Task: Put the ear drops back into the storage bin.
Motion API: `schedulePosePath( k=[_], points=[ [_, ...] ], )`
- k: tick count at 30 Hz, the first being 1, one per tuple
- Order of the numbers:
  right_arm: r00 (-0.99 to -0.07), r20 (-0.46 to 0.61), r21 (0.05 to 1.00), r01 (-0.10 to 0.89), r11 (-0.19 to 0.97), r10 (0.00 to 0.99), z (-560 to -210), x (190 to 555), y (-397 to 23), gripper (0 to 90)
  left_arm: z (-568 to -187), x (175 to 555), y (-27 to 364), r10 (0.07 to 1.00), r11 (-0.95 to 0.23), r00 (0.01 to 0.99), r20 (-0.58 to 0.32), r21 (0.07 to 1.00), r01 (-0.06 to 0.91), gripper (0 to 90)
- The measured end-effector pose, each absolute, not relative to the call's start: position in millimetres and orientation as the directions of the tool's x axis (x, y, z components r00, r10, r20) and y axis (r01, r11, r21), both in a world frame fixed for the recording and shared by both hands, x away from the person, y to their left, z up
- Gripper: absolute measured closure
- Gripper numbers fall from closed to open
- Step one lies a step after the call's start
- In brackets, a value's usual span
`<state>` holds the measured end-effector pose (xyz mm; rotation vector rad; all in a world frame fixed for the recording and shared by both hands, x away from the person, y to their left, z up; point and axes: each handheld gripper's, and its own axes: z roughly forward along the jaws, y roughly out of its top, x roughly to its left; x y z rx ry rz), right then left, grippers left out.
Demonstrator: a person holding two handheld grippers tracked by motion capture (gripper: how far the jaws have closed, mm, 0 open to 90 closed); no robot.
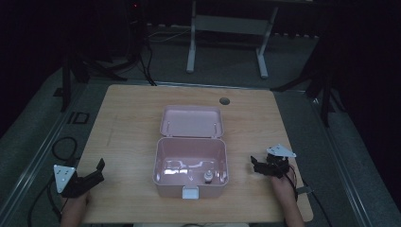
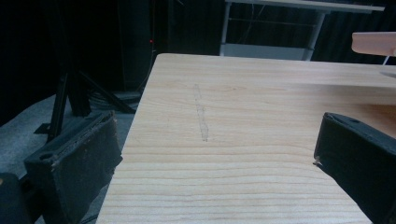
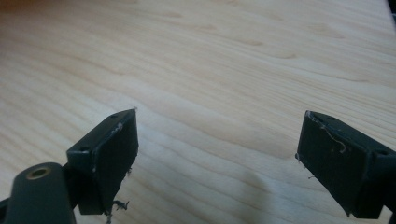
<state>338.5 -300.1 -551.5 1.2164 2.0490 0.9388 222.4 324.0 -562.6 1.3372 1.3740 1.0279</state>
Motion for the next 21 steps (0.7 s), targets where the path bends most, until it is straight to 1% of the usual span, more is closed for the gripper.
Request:
schedulePosePath(
  k=[3,4,8,12,21],
  points=[
    [-0.409,-0.103,0.812,0.492,0.314,0.907,-550.8,337.8,-303.7,12.2,-562.7,222.5,324.0,0.998,0.059,0.025,-0.066,0.974,0.22,0.5],
    [-0.39,-0.081,0.823,0.492,0.283,0.917,-550.3,336.8,-307.6,12.2,-562.7,222.4,324.0,0.998,0.059,0.025,-0.066,0.974,0.22,0.5],
    [-0.368,-0.038,0.839,0.494,0.23,0.929,-549.2,335.6,-316.8,12.2,-562.6,222.4,324.0,0.998,0.057,0.026,-0.064,0.974,0.221,0.5],
    [-0.361,-0.006,0.84,0.504,0.2,0.933,-550.5,336.1,-322.0,12.2,-562.7,222.4,324.1,0.998,0.058,0.025,-0.066,0.974,0.22,0.5],
    [-0.375,-0.026,0.822,0.52,0.233,0.927,-553.9,337.8,-317.9,12.2,-562.7,222.3,324.0,0.998,0.058,0.026,-0.065,0.974,0.218,0.5]
  ],
)
